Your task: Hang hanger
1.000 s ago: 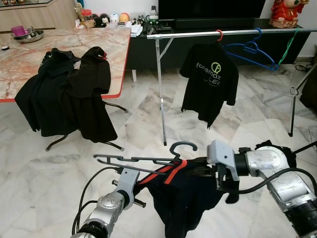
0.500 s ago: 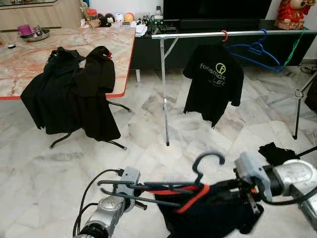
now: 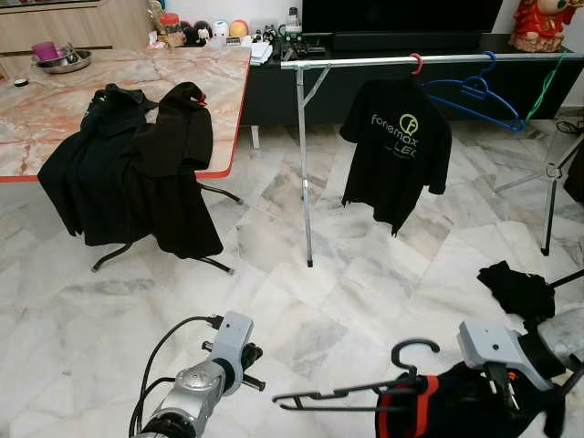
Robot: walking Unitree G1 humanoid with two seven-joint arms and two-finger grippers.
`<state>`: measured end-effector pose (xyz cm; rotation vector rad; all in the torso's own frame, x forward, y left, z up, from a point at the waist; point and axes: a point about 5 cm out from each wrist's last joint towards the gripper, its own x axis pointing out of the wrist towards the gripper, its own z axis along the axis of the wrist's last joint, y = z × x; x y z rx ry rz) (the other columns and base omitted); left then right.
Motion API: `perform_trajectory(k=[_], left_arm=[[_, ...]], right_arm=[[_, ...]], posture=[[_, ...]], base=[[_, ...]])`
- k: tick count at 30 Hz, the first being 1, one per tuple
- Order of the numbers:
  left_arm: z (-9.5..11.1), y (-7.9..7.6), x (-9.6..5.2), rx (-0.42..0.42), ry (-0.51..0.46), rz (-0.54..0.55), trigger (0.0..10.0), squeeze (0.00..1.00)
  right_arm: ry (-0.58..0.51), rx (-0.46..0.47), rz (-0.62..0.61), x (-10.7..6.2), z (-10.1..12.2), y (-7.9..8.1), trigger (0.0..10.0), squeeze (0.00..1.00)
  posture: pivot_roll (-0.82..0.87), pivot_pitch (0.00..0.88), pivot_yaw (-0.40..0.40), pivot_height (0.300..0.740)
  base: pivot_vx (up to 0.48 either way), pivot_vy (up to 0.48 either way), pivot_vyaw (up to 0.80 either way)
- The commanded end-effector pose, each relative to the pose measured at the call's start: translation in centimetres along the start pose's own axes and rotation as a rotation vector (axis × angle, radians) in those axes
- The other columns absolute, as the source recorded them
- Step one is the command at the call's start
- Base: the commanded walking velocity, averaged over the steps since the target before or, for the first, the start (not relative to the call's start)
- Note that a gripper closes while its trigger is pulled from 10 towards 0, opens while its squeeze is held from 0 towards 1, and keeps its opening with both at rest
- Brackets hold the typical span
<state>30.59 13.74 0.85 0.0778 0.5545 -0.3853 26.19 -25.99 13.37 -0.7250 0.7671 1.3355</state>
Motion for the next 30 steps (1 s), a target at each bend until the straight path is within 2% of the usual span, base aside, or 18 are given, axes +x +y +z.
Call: perform_trajectory(k=[1,5,7,9,10,13,14,15,16,17,19,24,25,26,27,30], left_arm=[[-0.9,0.1,-0.2,-0.003,0.037,0.004,0.0,0.0],[-0.9,0.1,-0.2,-0.001,0.039,0.004,0.0,0.0],[-0.9,0.2,-0.2,0.002,0.039,0.003,0.0,0.0],[-0.9,0.2,-0.2,0.004,0.039,0.003,0.0,0.0],[-1.1,0.3,-0.3,0.032,0.046,0.017,0.0,0.0],[-1.1,0.4,-0.3,0.047,0.051,0.023,0.0,0.0],[-1.2,0.4,-0.3,0.075,0.058,0.024,0.0,0.0],[-1.4,0.5,-0.4,0.103,0.066,0.028,8.9,0.0],[-1.4,0.5,-0.4,0.103,0.066,0.028,8.9,0.0],[-1.9,0.9,-0.7,0.117,0.079,0.043,10.0,0.0],[-2.3,1.4,-1.0,0.104,0.08,0.064,10.0,0.0],[-2.6,2.0,-1.4,0.056,0.065,0.07,10.0,0.0],[-2.5,1.9,-1.4,0.044,0.053,0.056,10.0,0.2],[-2.5,1.9,-1.4,0.035,0.044,0.053,10.0,0.73],[-2.3,1.7,-1.4,0.022,0.025,0.035,10.0,1.0],[-1.7,1.1,-1.2,-0.001,-0.02,-0.006,10.0,1.0]], right_arm=[[0.098,-0.026,-0.05,-0.5,-0.9,-0.4,0.0,0.0],[0.07,-0.04,-0.115,-0.2,-0.7,-1.1,0.0,0.0],[-0.008,-0.048,-0.151,-0.2,0.4,-1.6,0.0,0.0],[-0.038,-0.051,-0.161,-0.3,0.8,-1.8,0.0,0.0],[-0.111,-0.064,-0.207,-0.3,1.8,-2.3,0.0,0.0],[-0.13,-0.061,-0.227,-0.3,2.1,-2.6,0.0,0.0],[-0.137,-0.068,-0.265,-0.3,2.2,-2.9,0.0,0.0],[-0.142,-0.054,-0.32,-0.5,2.1,-3.4,0.0,0.0],[-0.142,-0.054,-0.32,-0.5,2.1,-3.4,0.0,0.0],[-0.167,-0.041,-0.439,-0.9,1.9,-4.3,0.0,0.0],[-0.205,-0.003,-0.511,-0.9,1.9,-4.7,0.0,0.0],[-0.308,0.015,-0.522,-0.7,2.8,-4.6,0.0,0.0],[-0.344,0.021,-0.522,-0.7,3.2,-4.7,0.0,0.0],[-0.356,0.019,-0.522,-0.7,3.4,-4.7,0.0,0.0],[-0.371,0.013,-0.523,-0.7,3.7,-4.8,0.0,0.0],[-0.399,-0.011,-0.533,-0.5,4.7,-5.3,0.0,0.0]], posture=[[0.05,0.14,0.024,0.74],[0.06,0.141,0.024,0.74],[0.05,0.14,0.024,0.74],[0.05,0.14,0.024,0.74],[0.06,0.138,0.022,0.74],[0.06,0.138,0.022,0.74],[0.06,0.138,0.021,0.74],[0.06,0.137,0.019,0.74],[0.06,0.137,0.019,0.74],[0.06,0.139,0.021,0.74],[0.06,0.14,0.021,0.74],[0.06,0.14,0.022,0.74],[0.06,0.139,0.024,0.74],[0.06,0.137,0.024,0.74],[0.06,0.137,0.024,0.74],[0.06,0.134,0.024,0.74]], base=[[0.0,0.0,0.0],[0.0,0.0,0.0],[0.0,0.0,0.0],[0.0,0.0,0.0],[0.0,0.0,0.0],[0.0,0.0,0.0],[0.0,0.0,0.0],[0.0,0.0,0.0],[0.0,0.0,0.0],[0.0,0.0,0.0],[0.0,0.0,0.0],[0.0,0.0,0.0],[0.0,0.0,0.0],[0.0,0.0,0.0],[0.0,0.0,0.0],[0.0,0.0,0.0]])
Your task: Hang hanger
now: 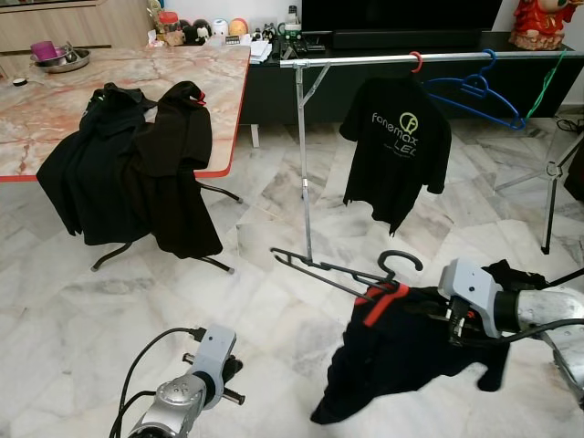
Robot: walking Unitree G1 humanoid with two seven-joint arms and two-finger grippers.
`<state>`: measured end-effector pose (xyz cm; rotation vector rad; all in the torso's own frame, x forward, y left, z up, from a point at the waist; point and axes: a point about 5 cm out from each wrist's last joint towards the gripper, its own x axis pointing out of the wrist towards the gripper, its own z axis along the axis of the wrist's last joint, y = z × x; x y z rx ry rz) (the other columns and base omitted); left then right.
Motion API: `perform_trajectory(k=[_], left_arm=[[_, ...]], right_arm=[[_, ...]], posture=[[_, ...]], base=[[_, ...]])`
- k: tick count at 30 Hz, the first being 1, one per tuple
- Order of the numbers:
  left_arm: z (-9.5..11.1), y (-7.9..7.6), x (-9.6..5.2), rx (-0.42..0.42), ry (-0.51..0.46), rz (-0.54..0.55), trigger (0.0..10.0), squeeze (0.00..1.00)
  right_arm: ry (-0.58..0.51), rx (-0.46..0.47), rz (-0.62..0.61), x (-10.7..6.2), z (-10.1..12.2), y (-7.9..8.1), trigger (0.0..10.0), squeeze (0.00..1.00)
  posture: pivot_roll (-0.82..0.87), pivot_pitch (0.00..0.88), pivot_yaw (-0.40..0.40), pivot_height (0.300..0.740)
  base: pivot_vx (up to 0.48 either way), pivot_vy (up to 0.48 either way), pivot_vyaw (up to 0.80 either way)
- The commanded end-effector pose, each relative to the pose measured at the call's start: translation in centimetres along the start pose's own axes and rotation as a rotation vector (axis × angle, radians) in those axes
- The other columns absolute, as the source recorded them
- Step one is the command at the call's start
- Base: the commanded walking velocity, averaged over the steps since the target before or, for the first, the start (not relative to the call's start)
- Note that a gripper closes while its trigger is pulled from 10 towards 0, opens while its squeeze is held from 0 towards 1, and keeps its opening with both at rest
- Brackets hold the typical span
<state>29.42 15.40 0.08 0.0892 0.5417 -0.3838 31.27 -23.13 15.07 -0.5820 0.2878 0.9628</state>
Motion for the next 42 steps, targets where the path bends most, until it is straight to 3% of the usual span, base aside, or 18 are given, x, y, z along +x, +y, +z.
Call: perform_trajectory(k=[1,10,21,31,36,38,39,42], left_arm=[[-0.1,-0.2,-0.1,-0.019,-0.019,-0.024,10.0,1.0],[0.6,-1.8,0.5,0.005,-0.039,-0.099,10.0,1.0],[0.7,-2.9,0.8,-0.012,-0.034,-0.169,10.0,1.0],[1.4,-2.7,1.2,-0.078,-0.03,-0.109,10.0,1.0],[1.6,-2.6,1.4,-0.145,-0.02,-0.072,10.0,1.0],[1.5,-2.7,1.4,-0.15,-0.018,-0.069,10.0,0.95],[1.5,-2.7,1.4,-0.147,-0.016,-0.068,10.0,0.0],[1.2,-2.5,1.4,-0.159,0.002,-0.03,10.0,0.0]], right_arm=[[-0.059,-0.037,-0.028,-0.1,1.6,-0.9,0.0,0.0],[-0.187,-0.082,0.101,1.9,5.3,-0.5,0.0,0.0],[-0.244,-0.102,0.17,3.5,7.2,0.0,0.0,0.0],[-0.386,-0.08,0.323,4.2,9.4,2.1,0.0,0.0],[-0.399,-0.088,0.328,4.9,9.9,2.0,0.0,0.0],[-0.396,-0.098,0.33,5.0,10.1,1.9,0.0,0.0],[-0.393,-0.098,0.328,5.0,10.1,1.8,0.0,0.0],[-0.39,-0.098,0.33,5.0,10.2,1.6,0.0,0.0]], posture=[[0.06,0.132,0.024,0.74],[0.06,0.12,0.02,0.74],[0.06,0.104,0.013,0.74],[0.06,0.091,0.012,0.74],[0.06,0.087,0.012,0.74],[0.06,0.088,0.011,0.74],[0.06,0.09,0.01,0.74],[0.07,0.093,0.008,0.74]], base=[[0.0,0.0,0.0],[0.0,0.0,0.0],[0.0,0.0,0.0],[0.0,0.0,0.0],[0.0,0.0,0.0],[0.0,0.0,0.0],[0.0,0.0,0.0],[0.0,0.0,0.0]])
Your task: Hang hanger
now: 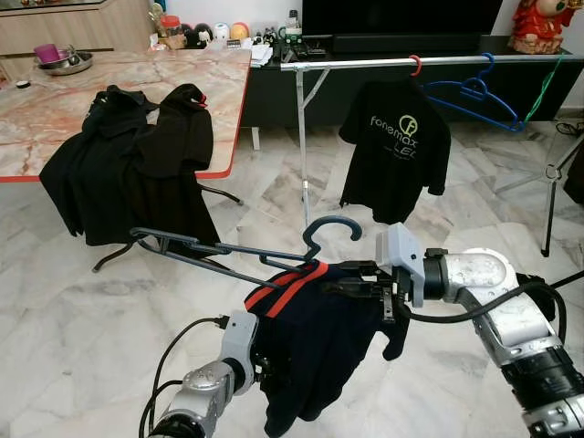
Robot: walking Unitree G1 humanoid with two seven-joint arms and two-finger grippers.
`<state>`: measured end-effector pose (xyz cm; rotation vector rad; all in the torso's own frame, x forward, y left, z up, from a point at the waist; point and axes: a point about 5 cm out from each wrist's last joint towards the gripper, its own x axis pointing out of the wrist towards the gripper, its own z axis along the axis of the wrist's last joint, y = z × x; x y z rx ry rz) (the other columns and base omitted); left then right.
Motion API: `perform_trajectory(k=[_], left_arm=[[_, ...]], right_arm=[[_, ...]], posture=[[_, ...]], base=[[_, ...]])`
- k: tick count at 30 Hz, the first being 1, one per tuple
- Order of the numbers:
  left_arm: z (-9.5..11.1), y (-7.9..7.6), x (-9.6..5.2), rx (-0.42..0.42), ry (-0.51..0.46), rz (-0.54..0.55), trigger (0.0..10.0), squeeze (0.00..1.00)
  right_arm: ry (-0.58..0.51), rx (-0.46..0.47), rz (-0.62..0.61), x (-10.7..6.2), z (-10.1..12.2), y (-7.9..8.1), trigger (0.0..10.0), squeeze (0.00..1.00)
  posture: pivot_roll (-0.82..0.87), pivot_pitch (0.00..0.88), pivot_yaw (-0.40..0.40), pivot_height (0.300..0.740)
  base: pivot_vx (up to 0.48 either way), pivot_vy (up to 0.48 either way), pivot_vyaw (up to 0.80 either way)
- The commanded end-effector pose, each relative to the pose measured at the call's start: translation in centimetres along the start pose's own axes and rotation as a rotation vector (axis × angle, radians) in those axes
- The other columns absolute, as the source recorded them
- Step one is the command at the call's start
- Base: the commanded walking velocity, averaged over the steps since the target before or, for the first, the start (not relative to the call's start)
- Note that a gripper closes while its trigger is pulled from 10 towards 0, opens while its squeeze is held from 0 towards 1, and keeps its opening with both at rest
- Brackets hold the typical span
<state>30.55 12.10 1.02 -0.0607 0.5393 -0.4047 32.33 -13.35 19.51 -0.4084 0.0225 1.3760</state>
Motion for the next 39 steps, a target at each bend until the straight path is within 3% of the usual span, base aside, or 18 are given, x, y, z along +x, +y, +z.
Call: perform_trajectory(k=[1,13,24,30,37,38,39], left_arm=[[-0.7,0.4,-0.2,-0.044,0.03,0.048,10.0,0.0],[-1.2,0.6,-0.3,-0.157,0.058,0.03,10.0,0.0],[-0.2,0.7,-0.2,-0.151,0.0,0.042,10.0,0.0],[1.4,1.1,-0.1,-0.163,-0.096,0.078,10.0,0.0],[1.6,0.7,0.0,-0.148,-0.104,0.058,10.0,0.0],[1.6,0.6,0.1,-0.143,-0.104,0.053,4.1,0.0],[1.6,0.5,0.1,-0.139,-0.104,0.05,4.1,0.0]], right_arm=[[-0.016,-0.038,0.008,0.1,0.9,-0.4,0.0,0.0],[-0.067,-0.067,0.01,1.3,2.3,-1.0,0.0,0.0],[-0.083,-0.076,0.076,2.1,2.8,-0.2,0.0,0.0],[-0.091,-0.077,0.117,2.6,3.0,0.3,0.0,0.0],[-0.101,-0.079,0.128,3.0,3.2,0.4,0.0,0.0],[-0.105,-0.08,0.128,3.1,3.3,0.4,0.0,0.0],[-0.107,-0.081,0.128,3.1,3.3,0.4,0.0,0.0]], posture=[[0.07,0.096,0.006,0.74],[0.08,0.103,0.002,0.74],[0.07,0.107,-0.005,0.74],[0.07,0.109,-0.01,0.74],[0.07,0.108,-0.014,0.74],[0.07,0.108,-0.014,0.74],[0.07,0.108,-0.014,0.74]], base=[[0.0,0.0,0.0],[0.0,0.0,0.0],[0.0,0.0,0.0],[0.0,0.0,0.0],[0.0,0.0,0.0],[0.0,0.0,0.0],[0.0,0.0,0.0]])
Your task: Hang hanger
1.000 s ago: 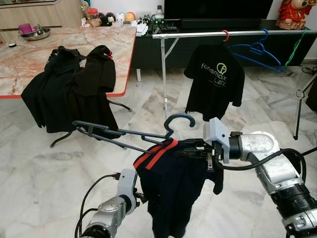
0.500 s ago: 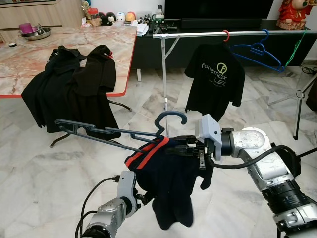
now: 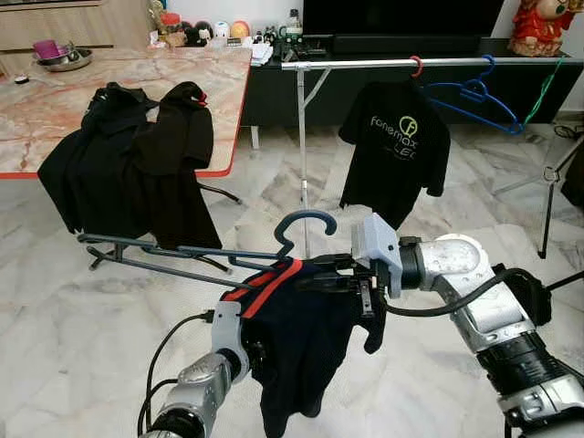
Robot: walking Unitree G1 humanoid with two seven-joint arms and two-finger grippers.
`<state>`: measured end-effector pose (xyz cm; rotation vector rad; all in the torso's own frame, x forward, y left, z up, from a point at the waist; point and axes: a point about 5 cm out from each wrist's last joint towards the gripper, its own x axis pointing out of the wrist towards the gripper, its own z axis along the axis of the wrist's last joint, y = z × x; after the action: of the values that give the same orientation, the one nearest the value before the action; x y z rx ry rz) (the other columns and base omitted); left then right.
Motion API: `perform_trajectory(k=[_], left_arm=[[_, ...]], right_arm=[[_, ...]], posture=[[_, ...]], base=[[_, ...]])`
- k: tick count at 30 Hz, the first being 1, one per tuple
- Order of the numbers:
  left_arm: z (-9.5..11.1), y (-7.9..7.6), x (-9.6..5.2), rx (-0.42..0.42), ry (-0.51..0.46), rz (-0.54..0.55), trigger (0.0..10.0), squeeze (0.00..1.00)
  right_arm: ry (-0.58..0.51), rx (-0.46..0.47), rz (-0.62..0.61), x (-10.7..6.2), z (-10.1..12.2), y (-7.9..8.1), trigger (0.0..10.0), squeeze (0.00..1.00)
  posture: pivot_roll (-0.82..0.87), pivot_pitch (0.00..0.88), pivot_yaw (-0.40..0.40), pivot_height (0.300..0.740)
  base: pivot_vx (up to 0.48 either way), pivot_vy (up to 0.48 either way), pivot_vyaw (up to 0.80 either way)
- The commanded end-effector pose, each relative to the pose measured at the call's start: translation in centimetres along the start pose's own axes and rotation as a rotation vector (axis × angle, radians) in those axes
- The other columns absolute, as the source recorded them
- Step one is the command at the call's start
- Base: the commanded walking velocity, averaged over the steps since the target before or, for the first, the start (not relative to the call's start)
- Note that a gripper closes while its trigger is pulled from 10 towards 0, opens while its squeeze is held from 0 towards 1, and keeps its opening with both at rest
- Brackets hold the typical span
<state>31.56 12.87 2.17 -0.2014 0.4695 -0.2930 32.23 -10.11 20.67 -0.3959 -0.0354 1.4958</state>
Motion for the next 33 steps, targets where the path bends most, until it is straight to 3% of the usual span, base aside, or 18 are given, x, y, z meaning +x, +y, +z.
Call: perform_trajectory(k=[1,21,33], left_arm=[[0.1,-0.5,0.2,0.01,-0.001,-0.025,0.0,0.0],[-0.3,-1.3,0.2,0.062,0.0,-0.072,0.0,0.0],[-0.6,-0.6,0.1,0.071,0.034,-0.013,0.0,0.0]], right_arm=[[-0.041,-0.047,0.02,0.5,1.3,0.1,0.0,0.0],[-0.059,-0.059,-0.035,0.9,1.8,-0.6,0.0,0.0],[-0.057,-0.063,-0.08,0.8,1.8,-1.1,0.0,0.0]], posture=[[0.07,0.108,-0.014,0.74],[0.08,0.105,-0.014,0.74],[0.08,0.102,-0.012,0.74]], base=[[0.0,0.0,0.0],[0.0,0.0,0.0],[0.0,0.0,0.0]])
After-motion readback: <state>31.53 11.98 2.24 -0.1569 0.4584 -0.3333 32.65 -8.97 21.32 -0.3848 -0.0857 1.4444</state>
